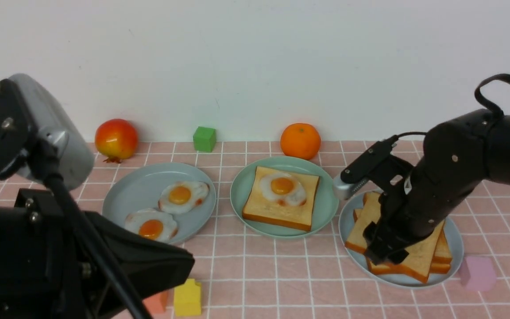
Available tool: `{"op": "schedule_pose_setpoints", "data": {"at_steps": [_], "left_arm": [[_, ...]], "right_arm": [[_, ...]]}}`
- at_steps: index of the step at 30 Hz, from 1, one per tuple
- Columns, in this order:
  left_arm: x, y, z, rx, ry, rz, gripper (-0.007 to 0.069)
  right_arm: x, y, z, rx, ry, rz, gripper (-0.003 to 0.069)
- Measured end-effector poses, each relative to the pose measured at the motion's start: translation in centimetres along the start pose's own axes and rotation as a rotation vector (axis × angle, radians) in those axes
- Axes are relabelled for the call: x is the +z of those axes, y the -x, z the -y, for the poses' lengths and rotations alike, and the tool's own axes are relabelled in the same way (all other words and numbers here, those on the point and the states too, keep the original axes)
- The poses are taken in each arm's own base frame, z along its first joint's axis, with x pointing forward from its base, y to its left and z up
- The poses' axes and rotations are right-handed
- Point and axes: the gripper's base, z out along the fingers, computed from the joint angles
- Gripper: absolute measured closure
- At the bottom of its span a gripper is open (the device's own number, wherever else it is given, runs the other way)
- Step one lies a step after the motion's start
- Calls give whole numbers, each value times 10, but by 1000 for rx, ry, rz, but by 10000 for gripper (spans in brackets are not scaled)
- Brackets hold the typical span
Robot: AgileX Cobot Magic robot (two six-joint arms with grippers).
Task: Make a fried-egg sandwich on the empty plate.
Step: Grab a slice of bread with your right arm
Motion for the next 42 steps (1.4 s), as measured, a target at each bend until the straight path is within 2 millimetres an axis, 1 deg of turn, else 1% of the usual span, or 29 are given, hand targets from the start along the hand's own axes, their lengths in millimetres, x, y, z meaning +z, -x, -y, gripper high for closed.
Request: {"op": "schedule_pose_setpoints", "data": {"at_steps": [5, 10, 16, 22, 28, 29, 34, 35, 42], "left_arm": [[0, 0, 0, 7, 0, 0, 612], [0, 0, 0, 16, 0, 0, 612], [0, 0, 0, 29, 0, 1, 612], [0, 0, 0, 31, 1, 3, 612], [0, 0, 0, 31, 1, 4, 612], [0, 0, 0, 31, 1, 4, 612], [0, 0, 0, 31, 1, 4, 612], [0, 0, 0, 31, 1, 4, 612], [0, -1, 0, 29, -4, -6, 612]], "right_arm": [[2, 0, 1, -12, -8, -8, 153], [9, -2, 1, -21, -5, -34, 153], [11, -2, 1, -23, -4, -40, 153], [18, -1, 3, -22, -10, -55, 160], [19, -1, 4, -29, -14, -62, 234], [19, -1, 4, -30, -14, -63, 272], [19, -2, 3, -31, -13, -68, 379], [19, -2, 3, -31, -13, -69, 392], [19, -2, 3, -22, -4, -73, 397]]}}
